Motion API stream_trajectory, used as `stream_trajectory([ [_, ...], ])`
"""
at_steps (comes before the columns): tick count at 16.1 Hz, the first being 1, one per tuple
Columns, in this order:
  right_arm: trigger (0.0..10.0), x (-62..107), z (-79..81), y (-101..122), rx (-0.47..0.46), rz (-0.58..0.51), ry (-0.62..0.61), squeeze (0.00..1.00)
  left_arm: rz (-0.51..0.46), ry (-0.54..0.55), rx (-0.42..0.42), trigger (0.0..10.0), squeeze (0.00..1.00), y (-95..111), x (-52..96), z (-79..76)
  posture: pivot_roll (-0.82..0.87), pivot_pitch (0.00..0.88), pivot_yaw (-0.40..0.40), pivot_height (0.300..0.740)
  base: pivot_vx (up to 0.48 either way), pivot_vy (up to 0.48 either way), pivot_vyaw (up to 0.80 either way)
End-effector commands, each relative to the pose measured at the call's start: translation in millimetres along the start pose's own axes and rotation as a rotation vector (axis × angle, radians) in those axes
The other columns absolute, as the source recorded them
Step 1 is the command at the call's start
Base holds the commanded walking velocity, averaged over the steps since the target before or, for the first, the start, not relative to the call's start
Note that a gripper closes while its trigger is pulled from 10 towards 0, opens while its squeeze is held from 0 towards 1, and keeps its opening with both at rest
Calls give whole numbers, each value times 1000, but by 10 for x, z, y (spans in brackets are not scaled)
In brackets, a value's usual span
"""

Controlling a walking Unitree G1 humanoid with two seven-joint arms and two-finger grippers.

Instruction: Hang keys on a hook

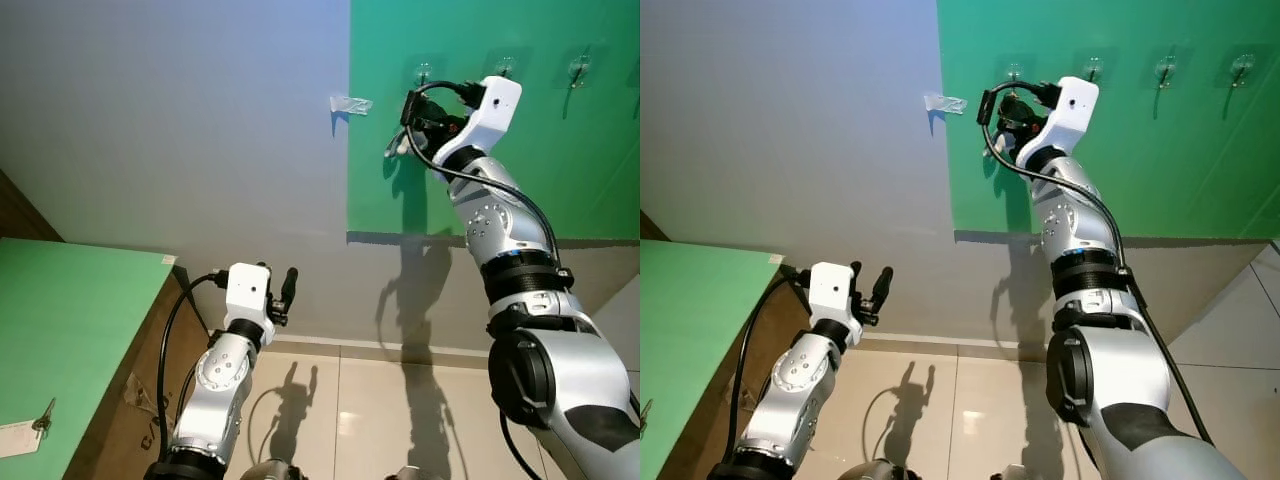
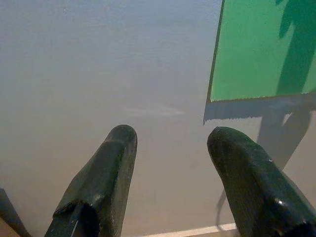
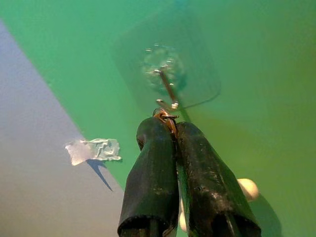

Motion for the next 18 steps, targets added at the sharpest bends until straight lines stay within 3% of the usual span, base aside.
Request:
stream_trajectory([
  [1,0,-45,51,84,-20,-22,6,0,0,7,-10,10000,0,14,17,24,-158,0,61,740,0,0,0],
  [7,0,-57,94,103,37,-31,33,0,3,15,-8,10000,0,6,40,38,-153,0,56,740,0,0,0],
  [11,0,11,133,61,243,-39,105,0,11,6,-5,10000,0,-15,35,15,-167,0,60,740,0,0,0],
  [18,0,-10,142,197,272,-86,104,0,28,-37,21,10000,0,-56,20,-101,-181,0,60,740,0,0,0],
])
Point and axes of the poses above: a point about 5 cm out from each wrist's last joint towards the gripper, its own x axis pointing back from the gripper into the wrist, its own y axis along the axis of the wrist's last joint, z = x × y, the point moved 2 cm from there along -x, pointing out of the wrist towards the gripper, and after that the axes turned 7 degrees about x, right-handed, at the moved point
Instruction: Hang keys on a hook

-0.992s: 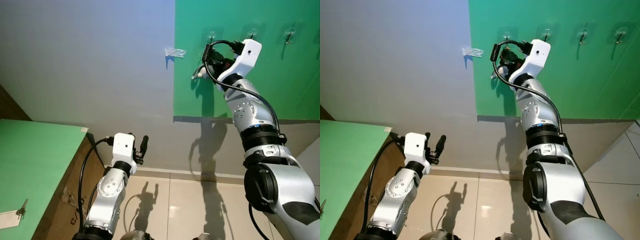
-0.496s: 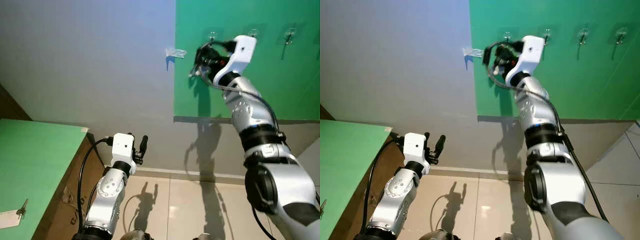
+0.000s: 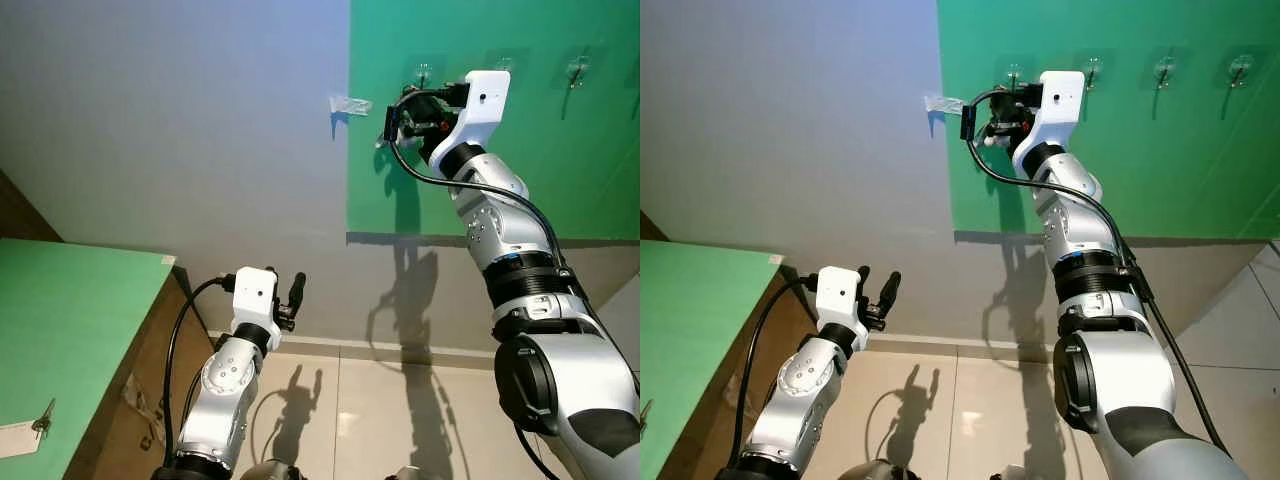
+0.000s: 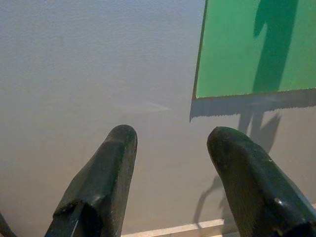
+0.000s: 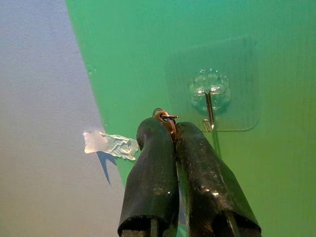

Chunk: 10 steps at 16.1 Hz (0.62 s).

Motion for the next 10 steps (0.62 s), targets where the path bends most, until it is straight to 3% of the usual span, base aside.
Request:
stream_trajectory([
  [1,0,-38,2,122,20,-42,0,0,17,-3,-1,10000,0,-29,9,-2,-179,0,60,740,0,0,0],
  [7,0,-38,-124,84,-109,-24,-83,0,20,1,-3,10000,0,-34,31,25,-169,0,61,740,0,0,0],
  [10,0,-37,-168,52,-217,-7,-112,0,22,0,-4,10000,0,-35,37,31,-169,0,62,740,0,0,0],
])
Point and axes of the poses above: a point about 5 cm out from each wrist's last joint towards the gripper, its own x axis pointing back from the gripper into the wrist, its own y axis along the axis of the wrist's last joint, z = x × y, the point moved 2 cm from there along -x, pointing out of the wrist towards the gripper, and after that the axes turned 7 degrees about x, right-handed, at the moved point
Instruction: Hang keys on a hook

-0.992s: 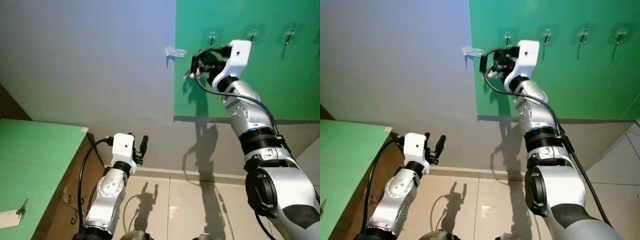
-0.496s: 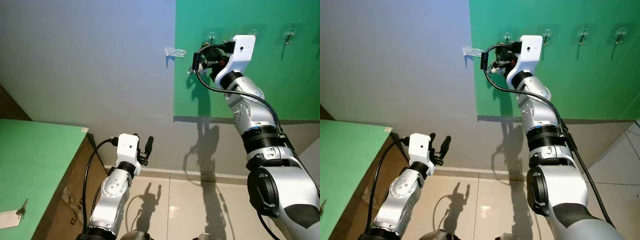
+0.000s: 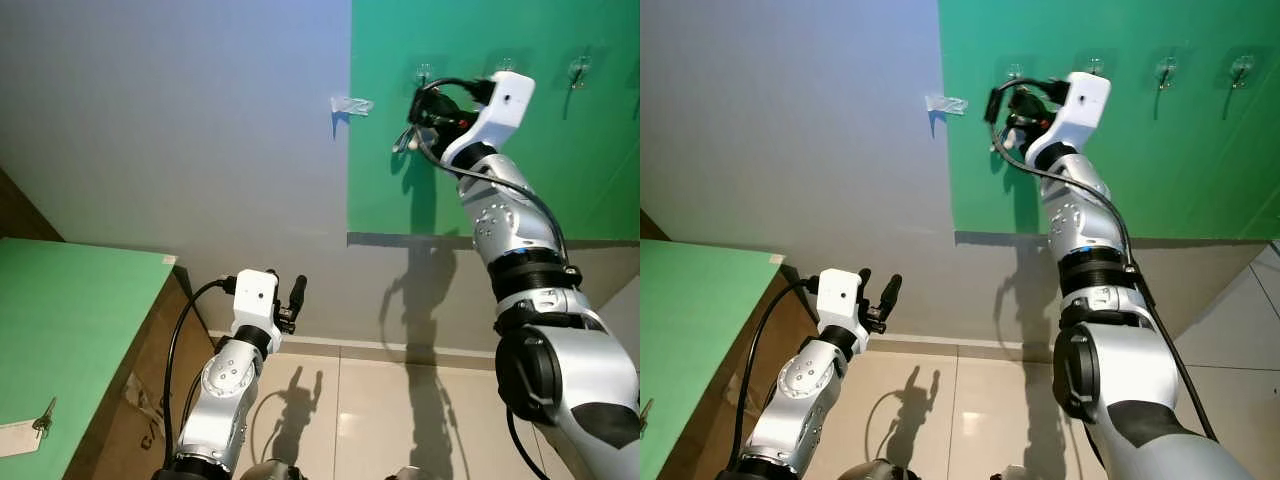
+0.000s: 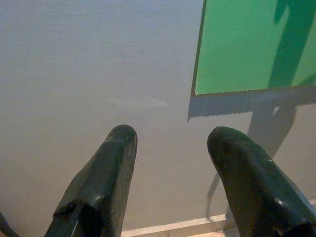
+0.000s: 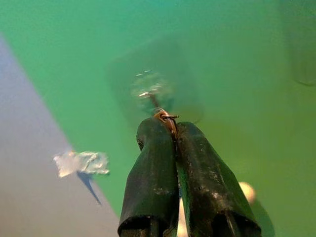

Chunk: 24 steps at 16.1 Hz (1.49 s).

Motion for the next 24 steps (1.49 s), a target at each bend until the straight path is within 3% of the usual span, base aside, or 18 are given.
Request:
stream_trajectory([
  [1,0,-46,42,67,-50,-7,8,0,11,6,-5,10000,0,-6,22,31,-168,0,63,740,0,0,0],
  [3,0,-55,44,75,-101,1,16,0,13,-2,-6,10000,0,-11,23,18,-169,0,63,740,0,0,0],
  [5,0,-59,48,90,-92,1,25,0,15,-46,-25,10000,0,-13,21,-40,-169,0,63,740,0,0,0],
  [7,0,-67,71,101,-79,3,40,0,18,-141,-112,10000,0,-53,49,-134,-167,0,58,740,0,0,0],
  [9,0,-74,76,92,-131,16,45,0,40,-191,-175,10000,0,-132,58,-175,-168,0,55,740,0,0,0],
  [12,0,-74,38,39,-370,76,36,0,55,-220,-145,10000,0,-148,45,-251,-172,0,55,740,0,0,0],
  [15,0,-67,49,3,-345,103,50,0,46,-290,-99,10000,0,-143,62,-375,-173,0,53,740,0,0,0],
  [16,10000,-68,64,-14,-302,119,54,0,9,-346,-62,10000,0,-60,68,-461,-171,0,50,740,0,0,0],
  [18,10000,-69,87,-27,-251,128,67,0,-58,-377,-51,10000,0,84,59,-503,-171,0,48,740,0,0,0],
  [19,10000,-69,82,-30,-228,128,59,608,-86,-375,-45,10000,0,142,47,-502,-170,0,47,740,0,0,0],
  [20,10000,-66,60,-37,-234,133,43,1000,-102,-371,-25,10000,0,194,32,-500,-170,0,46,740,0,0,0],
  [24,10000,-58,30,-52,-188,133,28,1000,-99,-371,-17,10000,0,211,45,-490,-170,0,44,740,0,0,0],
])
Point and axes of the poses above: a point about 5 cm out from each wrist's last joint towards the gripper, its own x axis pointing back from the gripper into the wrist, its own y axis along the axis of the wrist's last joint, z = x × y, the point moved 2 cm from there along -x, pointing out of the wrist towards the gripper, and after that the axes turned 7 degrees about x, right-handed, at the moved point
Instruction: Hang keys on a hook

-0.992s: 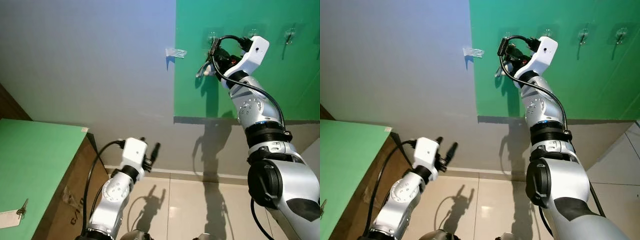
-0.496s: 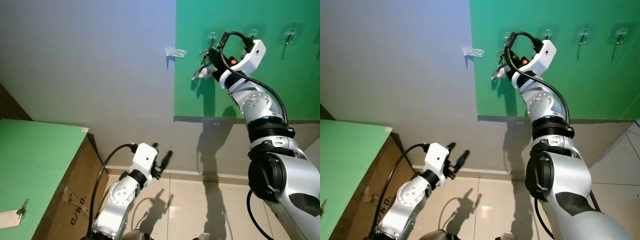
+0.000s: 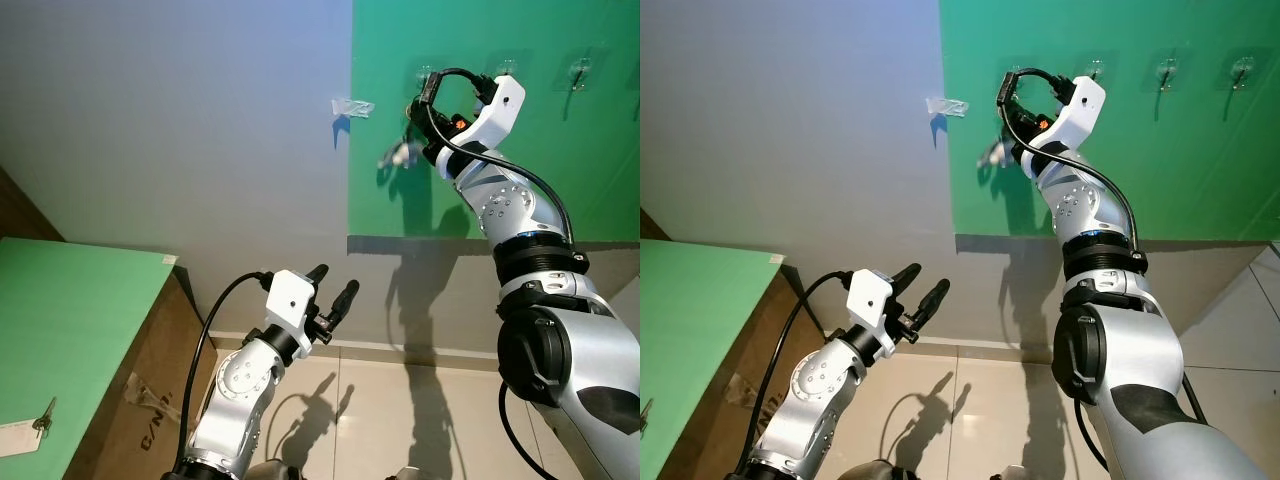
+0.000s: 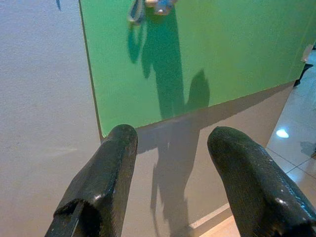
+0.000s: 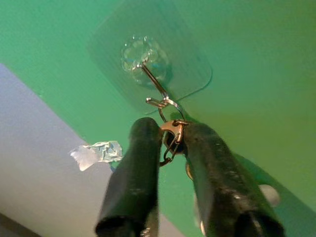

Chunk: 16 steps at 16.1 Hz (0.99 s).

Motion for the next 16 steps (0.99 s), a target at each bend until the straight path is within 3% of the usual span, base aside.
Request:
stream_trajectory([
  [1,10000,-5,10,13,45,-2,-1,1000,0,6,0,10000,0,24,9,24,-171,0,42,740,0,0,0],
  [3,10000,-1,-13,0,72,0,-20,1000,2,15,8,10000,0,12,10,26,-172,0,42,740,0,0,0],
  [4,10000,5,-36,-6,131,3,-34,1000,6,16,10,10000,0,7,10,22,-172,0,41,740,0,0,0],
  [5,10000,10,-53,-20,167,7,-44,655,10,18,12,10000,0,0,11,21,-173,0,40,740,0,0,0],
  [6,10000,13,-59,-33,196,12,-48,98,12,19,14,10000,0,-7,12,22,-173,0,40,740,0,0,0],
  [7,10000,12,-57,-54,203,24,-48,0,16,22,15,10000,0,-14,15,29,-173,0,40,740,0,0,0],
  [10,10000,25,-83,-105,193,53,-53,0,5,45,9,10000,0,-1,14,60,-176,0,36,740,0,0,0],
  [14,10000,86,-113,-75,412,37,-36,0,7,64,12,10000,0,-9,13,80,-181,0,32,740,0,0,0],
  [16,10000,209,-207,-119,567,32,-41,0,20,86,1,10000,0,-34,19,110,-188,0,34,740,0,0,0],
])
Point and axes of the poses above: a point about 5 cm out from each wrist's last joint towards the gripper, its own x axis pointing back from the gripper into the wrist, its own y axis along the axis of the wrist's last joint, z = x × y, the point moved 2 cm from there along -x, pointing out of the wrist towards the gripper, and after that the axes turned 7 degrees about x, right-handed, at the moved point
